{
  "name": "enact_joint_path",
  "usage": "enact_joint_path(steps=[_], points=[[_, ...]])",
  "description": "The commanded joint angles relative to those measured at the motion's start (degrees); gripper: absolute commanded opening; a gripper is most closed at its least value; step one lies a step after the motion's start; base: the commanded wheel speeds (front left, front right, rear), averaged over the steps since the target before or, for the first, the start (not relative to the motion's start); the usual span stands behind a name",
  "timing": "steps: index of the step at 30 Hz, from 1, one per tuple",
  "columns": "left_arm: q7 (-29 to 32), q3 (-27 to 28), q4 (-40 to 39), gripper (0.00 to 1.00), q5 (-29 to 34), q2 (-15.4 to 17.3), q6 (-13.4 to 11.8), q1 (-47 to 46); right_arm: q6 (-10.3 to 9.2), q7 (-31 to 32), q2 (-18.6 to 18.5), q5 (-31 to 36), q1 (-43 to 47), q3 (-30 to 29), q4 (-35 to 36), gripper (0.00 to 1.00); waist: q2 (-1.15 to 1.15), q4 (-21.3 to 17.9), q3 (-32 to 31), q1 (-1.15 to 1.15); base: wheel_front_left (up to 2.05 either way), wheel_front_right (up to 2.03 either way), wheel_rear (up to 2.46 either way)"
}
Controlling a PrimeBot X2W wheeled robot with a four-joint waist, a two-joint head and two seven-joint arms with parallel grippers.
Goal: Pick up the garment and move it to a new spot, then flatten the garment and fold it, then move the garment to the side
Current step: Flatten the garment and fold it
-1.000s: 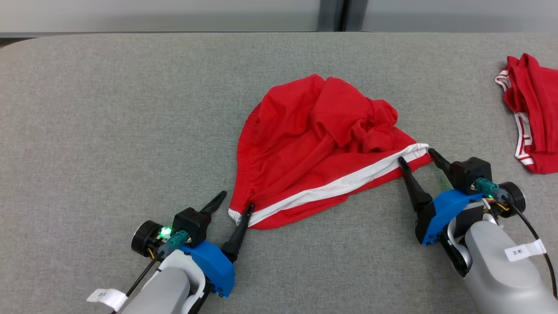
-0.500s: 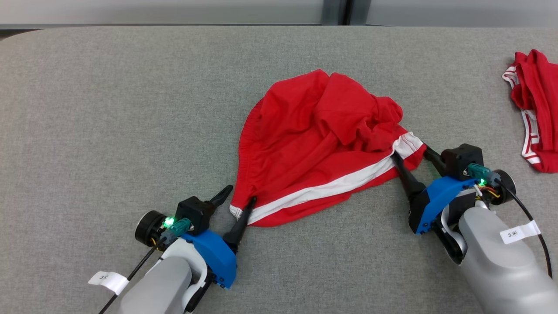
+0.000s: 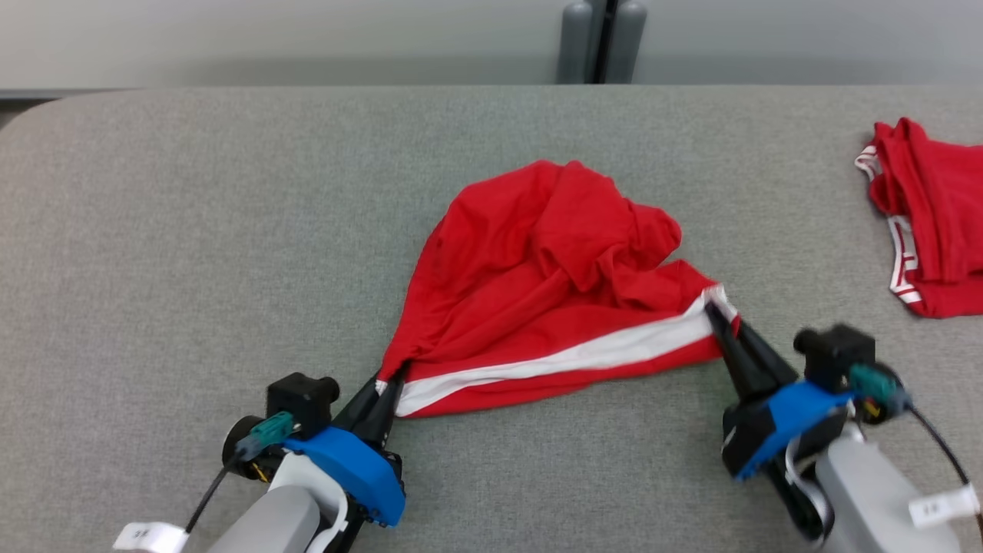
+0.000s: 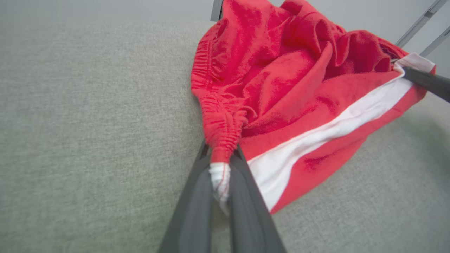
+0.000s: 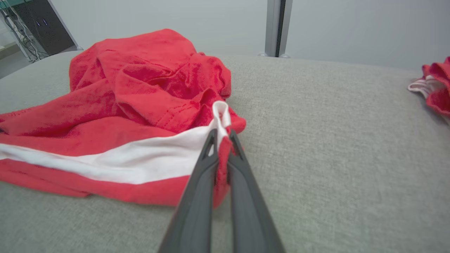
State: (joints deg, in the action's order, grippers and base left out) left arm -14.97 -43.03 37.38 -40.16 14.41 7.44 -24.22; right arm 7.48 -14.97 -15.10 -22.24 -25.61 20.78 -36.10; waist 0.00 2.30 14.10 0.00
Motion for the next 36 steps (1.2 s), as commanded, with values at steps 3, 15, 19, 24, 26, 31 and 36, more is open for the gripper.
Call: enact_joint_path(steps=[3, 15, 19, 24, 26, 31, 36], points=[[-0.23, 2.89, -5.92, 0.00, -1.81, 1.26, 0.04, 3.06, 0.04, -0.25, 0.69, 0.74, 6.21, -1.19, 6.70, 0.00, 0.00, -1.02, -1.93, 0.00, 0.00, 0.00, 0.00], [5.00, 9.55, -22.35, 0.00, -5.11, 3.79, -0.62, -11.08, 0.04, 2.67, -0.18, 0.19, -3.16, -5.51, 20.73, 0.00, 0.00, -2.75, 0.74, 0.00, 0.00, 0.00, 0.00], [8.62, 12.36, -18.99, 0.00, -6.10, 3.29, -0.72, -23.64, 0.04, 5.34, 1.16, -0.94, -15.74, -6.13, 17.40, 0.00, 0.00, -4.54, 5.22, 0.00, 0.00, 0.00, 0.00], [11.19, 14.06, -10.96, 0.00, -5.50, 1.62, -0.40, -41.93, 0.04, 7.40, 4.30, -4.21, -34.52, -9.71, 7.38, 0.00, 0.00, -6.73, 11.43, 0.00, 0.00, 0.00, 0.00], [11.03, 14.66, -7.06, 0.00, -5.93, 0.49, -0.20, -48.78, 0.04, 6.27, 5.34, -4.67, -41.59, -11.19, 3.45, 0.00, 0.00, -7.21, 13.28, 0.00, 0.00, 0.00, 0.00], [7.71, 14.72, 0.19, 0.00, -5.49, -2.53, 0.09, -62.88, 0.04, 2.96, 5.97, -4.05, -54.65, -14.20, -5.32, 0.00, 0.00, -7.59, 15.47, 0.00, 0.00, 0.00, 0.00], [4.77, 11.23, 3.96, 0.00, -6.44, -3.74, 0.05, -67.57, 0.04, 0.74, 7.40, -6.21, -59.64, -14.72, -10.65, 0.00, 0.00, -7.43, 15.83, 0.00, 0.00, 0.00, 0.00]])
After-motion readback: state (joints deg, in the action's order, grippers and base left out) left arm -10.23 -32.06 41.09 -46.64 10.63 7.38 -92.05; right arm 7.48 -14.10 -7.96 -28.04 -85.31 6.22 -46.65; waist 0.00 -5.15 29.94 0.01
